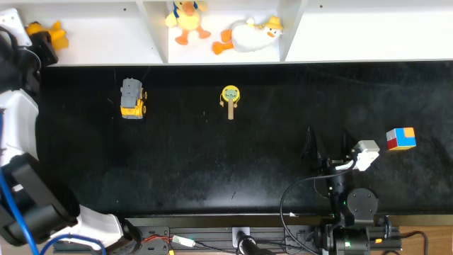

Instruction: Store Toys

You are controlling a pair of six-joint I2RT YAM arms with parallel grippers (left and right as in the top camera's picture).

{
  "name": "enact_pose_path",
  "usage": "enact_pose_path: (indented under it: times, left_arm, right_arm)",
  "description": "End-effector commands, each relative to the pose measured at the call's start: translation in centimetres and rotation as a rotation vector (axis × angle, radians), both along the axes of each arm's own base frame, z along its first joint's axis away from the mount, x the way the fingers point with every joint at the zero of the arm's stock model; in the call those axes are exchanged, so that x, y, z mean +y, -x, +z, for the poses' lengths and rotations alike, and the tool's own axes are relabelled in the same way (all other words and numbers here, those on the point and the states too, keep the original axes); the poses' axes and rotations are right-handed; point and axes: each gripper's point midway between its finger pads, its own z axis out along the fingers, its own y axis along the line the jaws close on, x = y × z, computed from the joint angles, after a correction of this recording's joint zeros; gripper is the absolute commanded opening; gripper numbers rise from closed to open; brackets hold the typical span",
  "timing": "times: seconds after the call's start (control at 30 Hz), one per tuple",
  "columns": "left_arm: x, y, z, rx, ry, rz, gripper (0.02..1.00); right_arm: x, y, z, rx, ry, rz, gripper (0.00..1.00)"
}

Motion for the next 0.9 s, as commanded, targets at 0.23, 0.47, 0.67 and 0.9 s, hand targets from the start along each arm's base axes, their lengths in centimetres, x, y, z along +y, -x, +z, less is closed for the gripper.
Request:
enact_pose_path:
  times: [0.23, 0.47, 0.67, 0.9]
  left_arm:
    - [0.5, -2.0, 1.2, 0.031, 0.002, 0.017, 0.364]
    - [0.2, -2.0, 0.9, 0.052, -0.007, 0.03, 0.362]
    - [0.2, -1.7, 0.8, 0.067, 0.025, 0.047, 0.347]
    - [1.0, -1.5, 2.3, 0.086, -0.016, 0.081, 0.318]
  right_arm:
    - [0.1, 0.0, -0.4, 0.001, 0.0, 0.003, 0.993]
    - [0.1, 0.0, -0.4, 0.001, 0.0, 0.003, 0.996]
    - [0.1, 0.0, -0.4, 0.001, 0.0, 0.003, 0.996]
    - [0.1, 0.0, -0.4, 0.001, 0.0, 0.003, 0.996]
